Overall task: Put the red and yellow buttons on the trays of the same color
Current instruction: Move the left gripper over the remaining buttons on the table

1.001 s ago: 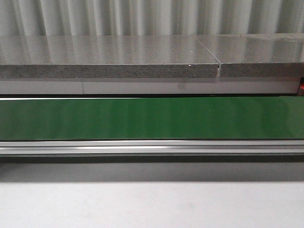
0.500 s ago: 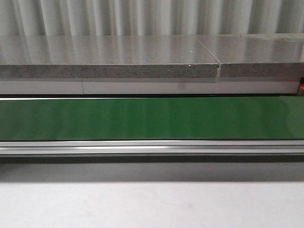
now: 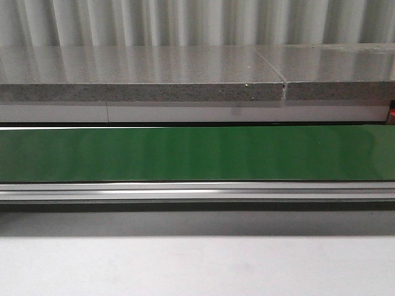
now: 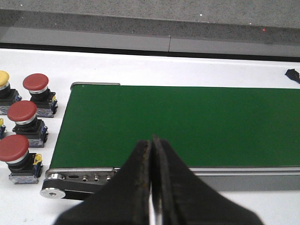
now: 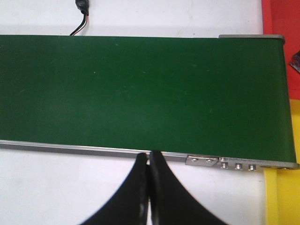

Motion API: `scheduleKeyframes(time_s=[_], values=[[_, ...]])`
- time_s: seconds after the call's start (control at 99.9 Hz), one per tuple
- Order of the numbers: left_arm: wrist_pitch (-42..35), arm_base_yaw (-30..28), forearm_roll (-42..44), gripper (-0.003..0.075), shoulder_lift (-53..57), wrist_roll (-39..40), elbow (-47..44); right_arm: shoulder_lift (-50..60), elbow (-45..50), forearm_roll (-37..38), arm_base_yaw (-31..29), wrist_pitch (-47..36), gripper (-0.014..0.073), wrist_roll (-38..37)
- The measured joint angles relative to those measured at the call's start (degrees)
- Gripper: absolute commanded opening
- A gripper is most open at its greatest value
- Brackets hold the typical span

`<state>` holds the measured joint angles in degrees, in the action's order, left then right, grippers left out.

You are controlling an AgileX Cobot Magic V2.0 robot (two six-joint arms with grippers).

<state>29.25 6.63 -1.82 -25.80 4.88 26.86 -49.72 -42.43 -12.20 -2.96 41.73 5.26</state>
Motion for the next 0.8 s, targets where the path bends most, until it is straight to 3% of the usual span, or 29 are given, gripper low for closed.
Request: scheduleKeyframes(time_s=[0.18,0.27,0.34,0.49,0.56,0.621,0.801], values=[[0.0,0.0,0.0,-0.0017,0.0,0.0,0.0,0.0,0.0,0.0,0.0,0.0,-0.0067,0.0],[0.0,0.0,0.0,0.0033,0.0,0.0,0.0,0.0,0.0,0.0,0.0,0.0,-0.0067,0.0],[0.0,0.0,0.0,0.0141,0.0,0.0,0.0,0.0,0.0,0.0,0.0,0.0,-0.0067,0.0],[0.0,0.0,0.0,0.0519,0.0,0.0,0.0,0.0,0.0,0.0,0.0,0.0,-0.0067,0.0],[0.0,0.0,0.0,0.0630,0.0,0.0,0.0,0.0,0.0,0.0,0.0,0.0,-0.0067,0.0],[0.0,0.0,0.0,0.0656,0.0,0.0,0.0,0.0,0.0,0.0,0.0,0.0,-0.0067,0.0],[0.0,0.0,-0.1,0.0618,0.0,0.0,0.0,0.0,0.0,0.0,0.0,0.0,-0.0067,0.0]])
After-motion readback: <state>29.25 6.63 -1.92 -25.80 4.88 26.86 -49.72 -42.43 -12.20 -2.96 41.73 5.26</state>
